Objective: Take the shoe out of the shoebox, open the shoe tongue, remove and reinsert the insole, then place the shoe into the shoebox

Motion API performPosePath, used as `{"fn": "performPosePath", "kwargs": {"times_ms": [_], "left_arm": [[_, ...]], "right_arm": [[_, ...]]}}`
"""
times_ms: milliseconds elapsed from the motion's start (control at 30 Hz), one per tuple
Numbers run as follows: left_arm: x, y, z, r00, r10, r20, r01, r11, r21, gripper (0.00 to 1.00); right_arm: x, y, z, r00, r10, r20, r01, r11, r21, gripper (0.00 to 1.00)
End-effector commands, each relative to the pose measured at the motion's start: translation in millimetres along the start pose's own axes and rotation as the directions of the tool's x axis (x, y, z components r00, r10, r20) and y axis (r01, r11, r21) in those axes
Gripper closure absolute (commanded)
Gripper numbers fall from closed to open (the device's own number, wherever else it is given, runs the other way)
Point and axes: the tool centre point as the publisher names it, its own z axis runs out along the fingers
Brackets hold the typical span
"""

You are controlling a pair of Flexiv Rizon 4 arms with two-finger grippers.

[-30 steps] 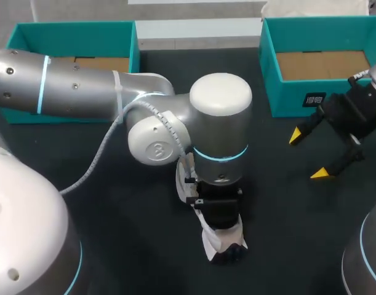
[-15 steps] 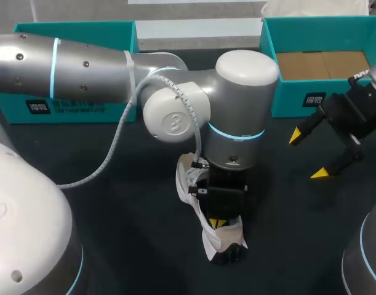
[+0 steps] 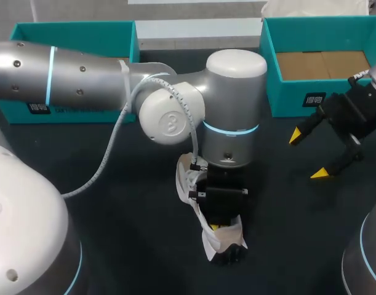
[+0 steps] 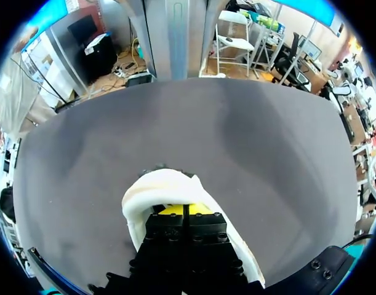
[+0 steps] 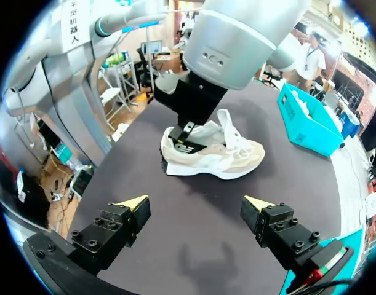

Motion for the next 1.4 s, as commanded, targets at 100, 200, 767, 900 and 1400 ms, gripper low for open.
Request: {"fn": "performPosePath", "kwargs": {"times_ms": [100,200,767,900,1400], "left_arm": [[-2.6,-1,9,1.0,0.012,0.014,-0.013,0.999,0.042,1.0],[-5.8,-1,9,0.999,0.029,0.021,-0.03,0.998,0.061,1.0],[-10.3,-7,9,0.998,0.056,0.033,-0.06,0.989,0.136,1.0],[-11.1,-7,16,0.998,0.037,0.046,-0.043,0.989,0.141,1.0],[-10.5,-3,57,0.998,-0.012,0.068,0.0,0.984,0.18,1.0]], "right_arm": [[0.4,0.1,1,1.0,0.001,0.0,-0.001,1.0,0.003,0.0],[0.4,0.1,1,1.0,0.001,0.0,-0.001,1.0,0.003,0.0],[0.4,0.1,1,1.0,0.001,0.0,-0.001,1.0,0.003,0.0],[0.4,0.1,1,1.0,0.001,0.0,-0.001,1.0,0.003,0.0],[0.4,0.1,1,1.0,0.001,0.0,-0.001,1.0,0.003,0.0]]}}
